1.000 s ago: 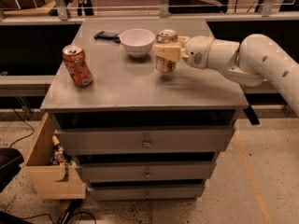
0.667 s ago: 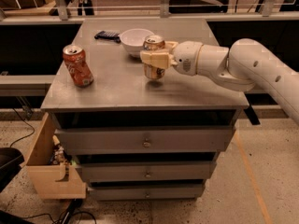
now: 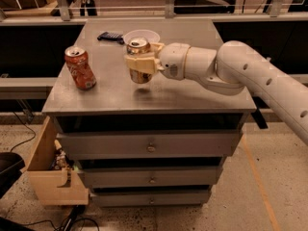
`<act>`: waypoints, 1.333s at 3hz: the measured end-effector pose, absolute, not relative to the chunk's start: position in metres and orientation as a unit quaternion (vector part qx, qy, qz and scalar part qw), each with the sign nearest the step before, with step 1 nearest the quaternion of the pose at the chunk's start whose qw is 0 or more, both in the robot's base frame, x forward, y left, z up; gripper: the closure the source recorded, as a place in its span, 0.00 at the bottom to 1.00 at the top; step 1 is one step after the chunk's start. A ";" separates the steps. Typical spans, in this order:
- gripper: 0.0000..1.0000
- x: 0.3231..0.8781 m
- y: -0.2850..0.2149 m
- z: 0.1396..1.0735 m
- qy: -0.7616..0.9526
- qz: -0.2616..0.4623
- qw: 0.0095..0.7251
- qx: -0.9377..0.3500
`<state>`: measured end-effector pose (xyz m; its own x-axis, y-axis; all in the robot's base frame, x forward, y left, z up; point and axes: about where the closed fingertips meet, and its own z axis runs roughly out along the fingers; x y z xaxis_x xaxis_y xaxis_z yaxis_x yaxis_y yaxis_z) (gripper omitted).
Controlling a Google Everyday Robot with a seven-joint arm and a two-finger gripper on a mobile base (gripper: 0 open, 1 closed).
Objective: Move orange can near coke can
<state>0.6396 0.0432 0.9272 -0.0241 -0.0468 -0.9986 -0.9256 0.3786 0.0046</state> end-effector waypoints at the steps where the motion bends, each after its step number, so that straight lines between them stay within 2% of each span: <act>1: 1.00 0.638 0.062 0.924 0.594 0.396 0.577 -0.398; 4: 1.00 0.609 0.120 0.898 0.579 0.475 0.542 -0.381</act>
Offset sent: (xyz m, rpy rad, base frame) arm -0.0106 0.0574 -0.0353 0.1230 0.0633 0.0554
